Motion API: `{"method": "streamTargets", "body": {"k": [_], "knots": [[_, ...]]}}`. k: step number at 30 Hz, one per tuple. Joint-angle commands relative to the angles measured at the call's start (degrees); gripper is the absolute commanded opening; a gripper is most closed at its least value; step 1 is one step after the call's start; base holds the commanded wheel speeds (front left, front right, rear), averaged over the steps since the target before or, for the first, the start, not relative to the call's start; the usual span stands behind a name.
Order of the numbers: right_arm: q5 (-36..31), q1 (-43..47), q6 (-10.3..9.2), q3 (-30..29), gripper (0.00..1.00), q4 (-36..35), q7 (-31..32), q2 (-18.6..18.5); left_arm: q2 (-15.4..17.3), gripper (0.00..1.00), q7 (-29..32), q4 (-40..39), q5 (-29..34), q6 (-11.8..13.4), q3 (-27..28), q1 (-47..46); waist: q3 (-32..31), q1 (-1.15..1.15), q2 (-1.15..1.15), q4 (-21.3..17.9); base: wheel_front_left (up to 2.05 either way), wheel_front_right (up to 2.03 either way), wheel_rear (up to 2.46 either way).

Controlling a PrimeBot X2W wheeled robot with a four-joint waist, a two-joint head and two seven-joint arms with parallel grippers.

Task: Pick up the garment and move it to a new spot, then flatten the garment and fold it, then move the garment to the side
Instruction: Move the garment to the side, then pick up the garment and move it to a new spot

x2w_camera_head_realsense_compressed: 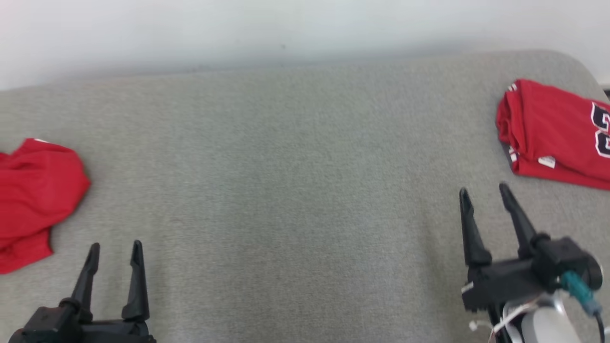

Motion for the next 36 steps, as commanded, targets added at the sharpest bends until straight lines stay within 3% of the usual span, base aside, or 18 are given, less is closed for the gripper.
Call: {"method": "streamTargets", "body": {"k": [1,13,36], "knots": [[-0.3,2.2,-0.16,-0.3,1.0,-0.6,-0.3,0.5,-0.1,1.0,0.0,0.6,0.3,-0.3,-0.3,0.1,-3.4,0.01,0.0,3.0,0.0,0.0,0.0],[0.4,12.2,-0.16,-0.9,1.0,-3.4,-0.3,3.3,0.1,1.0,0.0,3.0,0.7,-0.2,-1.7,2.3,-8.6,0.01,0.0,6.6,0.0,0.0,0.0],[2.0,13.9,-0.16,0.9,1.0,-2.3,-0.9,3.9,-0.1,1.0,0.0,4.1,0.6,-0.3,-1.3,2.7,-9.0,0.01,0.0,6.4,0.0,0.0,0.0]]}}
